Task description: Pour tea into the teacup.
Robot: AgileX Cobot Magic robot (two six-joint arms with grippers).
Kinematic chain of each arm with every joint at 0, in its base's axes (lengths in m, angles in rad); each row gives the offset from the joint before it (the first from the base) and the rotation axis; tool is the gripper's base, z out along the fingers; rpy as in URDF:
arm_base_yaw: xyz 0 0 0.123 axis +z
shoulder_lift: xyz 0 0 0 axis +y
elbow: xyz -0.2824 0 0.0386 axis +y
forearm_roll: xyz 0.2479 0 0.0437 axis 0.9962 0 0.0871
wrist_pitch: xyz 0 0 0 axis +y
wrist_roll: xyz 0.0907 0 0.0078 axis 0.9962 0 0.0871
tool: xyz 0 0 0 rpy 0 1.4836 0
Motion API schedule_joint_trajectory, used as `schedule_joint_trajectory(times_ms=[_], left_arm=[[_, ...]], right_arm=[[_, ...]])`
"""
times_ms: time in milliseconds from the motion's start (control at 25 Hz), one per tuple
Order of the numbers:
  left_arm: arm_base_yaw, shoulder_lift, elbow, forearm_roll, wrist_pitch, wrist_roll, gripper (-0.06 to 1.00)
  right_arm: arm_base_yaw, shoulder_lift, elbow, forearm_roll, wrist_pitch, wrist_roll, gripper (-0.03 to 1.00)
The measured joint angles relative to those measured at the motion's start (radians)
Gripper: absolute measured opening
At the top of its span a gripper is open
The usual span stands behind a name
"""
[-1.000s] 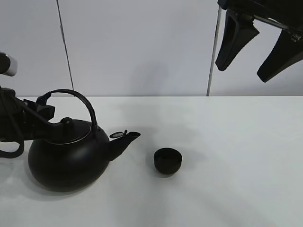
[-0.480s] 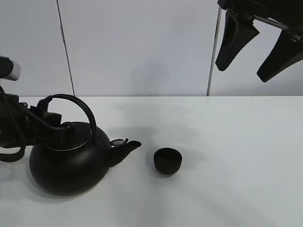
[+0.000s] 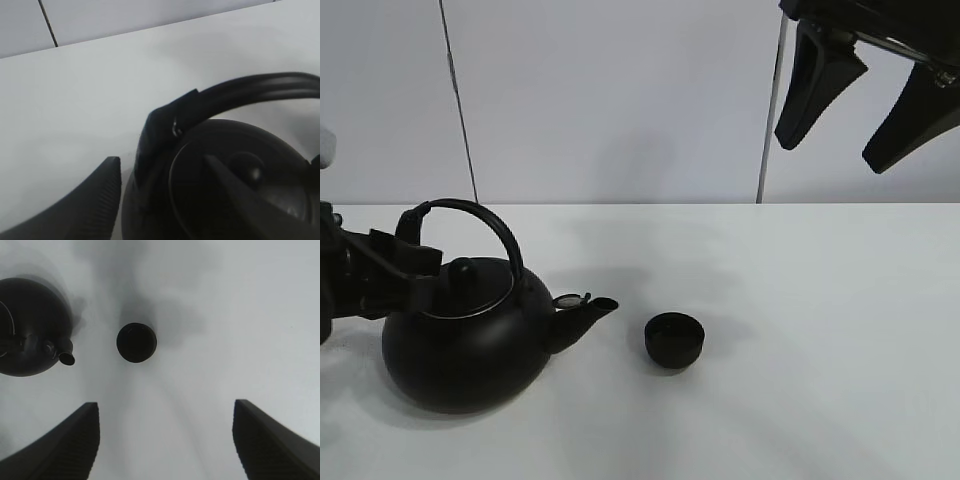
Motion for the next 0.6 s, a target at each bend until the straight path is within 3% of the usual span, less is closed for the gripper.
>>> schedule_joint_trajectory(times_ms=[440, 600], left_arm=[[0.0, -0.284, 0.072, 0.05, 0.072, -0.069, 0.36], [0.0, -0.4, 0.018, 0.052, 0.196, -0.114, 0.36]], right_arm=[[0.0, 0.0, 0.0, 0.0, 0.0, -0.001, 0.51], [0.0, 0.0, 0.0, 0.0, 0.0, -0.001, 0.51]])
